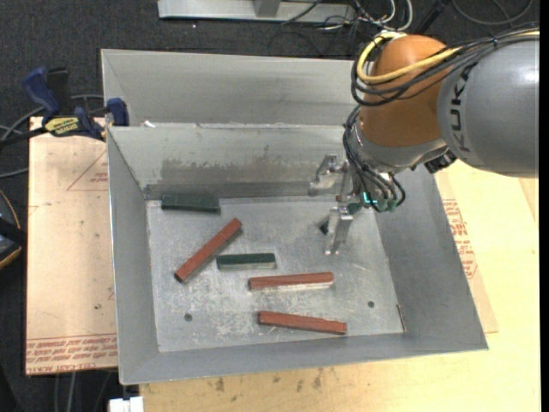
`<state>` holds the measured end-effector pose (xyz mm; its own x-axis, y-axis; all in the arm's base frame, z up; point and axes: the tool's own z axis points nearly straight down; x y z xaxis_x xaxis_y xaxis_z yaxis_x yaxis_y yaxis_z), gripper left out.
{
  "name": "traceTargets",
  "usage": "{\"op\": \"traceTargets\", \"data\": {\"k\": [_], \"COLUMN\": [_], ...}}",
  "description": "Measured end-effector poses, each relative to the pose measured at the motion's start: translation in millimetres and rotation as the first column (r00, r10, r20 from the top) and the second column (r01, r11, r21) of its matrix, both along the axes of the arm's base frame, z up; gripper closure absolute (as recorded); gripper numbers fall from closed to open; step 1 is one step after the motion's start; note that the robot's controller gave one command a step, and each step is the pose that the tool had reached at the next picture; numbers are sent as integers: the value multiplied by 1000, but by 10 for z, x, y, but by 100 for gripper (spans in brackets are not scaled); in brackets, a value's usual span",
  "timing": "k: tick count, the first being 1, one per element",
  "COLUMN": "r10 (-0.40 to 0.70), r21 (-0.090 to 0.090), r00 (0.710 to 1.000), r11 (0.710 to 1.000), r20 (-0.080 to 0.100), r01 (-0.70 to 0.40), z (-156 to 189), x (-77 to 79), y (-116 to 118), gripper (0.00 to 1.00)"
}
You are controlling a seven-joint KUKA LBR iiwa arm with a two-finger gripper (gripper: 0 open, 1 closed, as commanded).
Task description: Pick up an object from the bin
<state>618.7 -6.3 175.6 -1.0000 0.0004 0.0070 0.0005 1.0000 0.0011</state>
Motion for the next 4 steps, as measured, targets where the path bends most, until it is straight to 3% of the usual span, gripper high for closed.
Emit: {"op": "traceTargets", "data": {"k": [1,2,3,4], "r10": [0,117,116,116], "r21": [0,0,-1,-1], "r00": [1000,993,993,993], "r11": [1000,993,993,993], "r20": [8,6,17,17], "r01": [0,-117,-116,-116], "z": [49,-963,-1000,-1000], "x": [17,-279,-278,-278], "y": [-1,15,15,15], "gripper": [0,100,0,0]}}
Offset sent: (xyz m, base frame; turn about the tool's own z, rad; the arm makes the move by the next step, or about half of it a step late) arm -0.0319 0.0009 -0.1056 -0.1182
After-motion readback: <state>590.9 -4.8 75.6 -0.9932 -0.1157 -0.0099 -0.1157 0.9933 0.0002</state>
